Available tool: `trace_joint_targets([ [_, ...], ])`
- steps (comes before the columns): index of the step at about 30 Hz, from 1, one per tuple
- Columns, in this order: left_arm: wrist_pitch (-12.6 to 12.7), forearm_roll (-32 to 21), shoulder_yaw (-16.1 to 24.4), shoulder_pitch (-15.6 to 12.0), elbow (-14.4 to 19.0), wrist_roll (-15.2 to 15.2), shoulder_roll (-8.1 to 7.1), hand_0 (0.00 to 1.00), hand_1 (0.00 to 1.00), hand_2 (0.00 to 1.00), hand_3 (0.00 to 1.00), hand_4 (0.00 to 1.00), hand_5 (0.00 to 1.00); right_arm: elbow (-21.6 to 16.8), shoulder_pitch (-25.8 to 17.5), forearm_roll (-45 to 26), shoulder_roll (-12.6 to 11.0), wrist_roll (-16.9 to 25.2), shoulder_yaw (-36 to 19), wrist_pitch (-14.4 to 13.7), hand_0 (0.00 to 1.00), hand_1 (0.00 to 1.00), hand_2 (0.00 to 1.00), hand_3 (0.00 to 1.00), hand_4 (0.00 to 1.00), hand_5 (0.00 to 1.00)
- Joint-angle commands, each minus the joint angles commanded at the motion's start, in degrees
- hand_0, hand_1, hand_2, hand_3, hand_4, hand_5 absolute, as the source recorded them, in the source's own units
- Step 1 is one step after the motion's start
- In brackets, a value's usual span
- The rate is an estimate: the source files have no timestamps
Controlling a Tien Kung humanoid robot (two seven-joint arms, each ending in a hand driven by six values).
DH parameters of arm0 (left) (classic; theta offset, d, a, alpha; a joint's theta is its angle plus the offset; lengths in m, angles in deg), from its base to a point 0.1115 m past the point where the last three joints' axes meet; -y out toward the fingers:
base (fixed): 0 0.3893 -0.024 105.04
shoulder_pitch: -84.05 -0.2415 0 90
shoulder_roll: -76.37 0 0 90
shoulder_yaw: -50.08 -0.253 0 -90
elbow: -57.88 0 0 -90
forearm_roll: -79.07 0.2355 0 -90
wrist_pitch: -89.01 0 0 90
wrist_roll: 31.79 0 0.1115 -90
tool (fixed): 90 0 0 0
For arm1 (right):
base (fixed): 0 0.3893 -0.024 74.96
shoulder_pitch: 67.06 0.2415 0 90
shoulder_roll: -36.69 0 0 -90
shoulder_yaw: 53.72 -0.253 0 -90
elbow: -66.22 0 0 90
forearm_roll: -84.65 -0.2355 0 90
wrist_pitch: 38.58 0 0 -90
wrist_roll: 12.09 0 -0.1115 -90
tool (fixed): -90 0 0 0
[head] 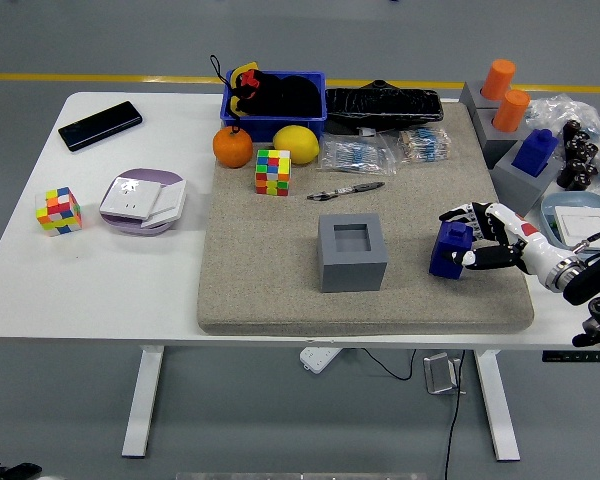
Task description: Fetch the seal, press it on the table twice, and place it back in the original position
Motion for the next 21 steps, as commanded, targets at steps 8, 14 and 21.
trace_joint_targets([
  [8,0.00,-0.39,-0.18,-0.12,-0.03,0.07,0.02,0.721,0.692,0.681,0.749,0.686,0.259,-3.34,0.09,0.45,-0.34,-0.18,-1.07,0.07,0.509,0.371,0.395,0.430,0.708,0.002],
  [14,0.01,-0.51,-0.23,-0.21,-0.07,0.09,0.00,0.722,0.692,0.681,0.749,0.687,0.259,-9.19,0.86,0.69,-0.83,-0.54,-2.76,0.22,0.505,0.370,0.394,0.427,0.707,0.002],
  [21,0.06,-0.94,-0.47,-0.11,-0.05,0.15,0.09,0.722,0.691,0.681,0.749,0.688,0.257,-15.19,1.85,-1.34,-0.64,-1.35,-2.14,0.42,0.503,0.370,0.394,0.427,0.708,0.002],
])
